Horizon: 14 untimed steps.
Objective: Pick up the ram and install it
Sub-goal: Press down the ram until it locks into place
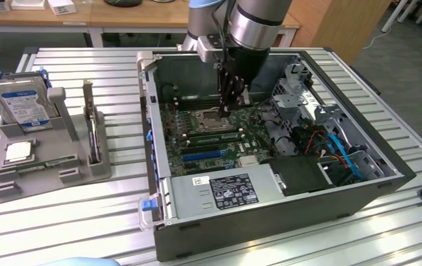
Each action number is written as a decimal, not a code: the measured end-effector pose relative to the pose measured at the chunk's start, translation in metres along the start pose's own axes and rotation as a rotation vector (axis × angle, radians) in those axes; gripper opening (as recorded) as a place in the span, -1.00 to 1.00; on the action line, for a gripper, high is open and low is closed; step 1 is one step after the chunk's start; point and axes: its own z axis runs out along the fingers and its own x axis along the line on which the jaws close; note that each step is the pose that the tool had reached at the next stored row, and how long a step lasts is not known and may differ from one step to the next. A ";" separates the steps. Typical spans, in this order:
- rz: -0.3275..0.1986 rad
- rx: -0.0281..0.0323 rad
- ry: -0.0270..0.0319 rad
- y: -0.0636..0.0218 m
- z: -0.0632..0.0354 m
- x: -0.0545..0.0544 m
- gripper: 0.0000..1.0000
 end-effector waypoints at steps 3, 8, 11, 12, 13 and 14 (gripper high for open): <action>0.000 0.0000 0.0001 0.0000 0.0000 0.000 -0.80; 0.000 0.0000 0.0001 0.0000 0.0000 0.000 -0.80; 0.000 -0.0001 0.0001 0.0000 0.0000 0.000 -0.80; 0.000 0.0000 0.0000 0.0000 0.0000 0.000 -0.80; 0.000 0.0000 0.0000 0.0000 0.0000 0.000 -0.80; 0.000 0.0001 0.0001 0.0000 0.0000 0.000 -0.80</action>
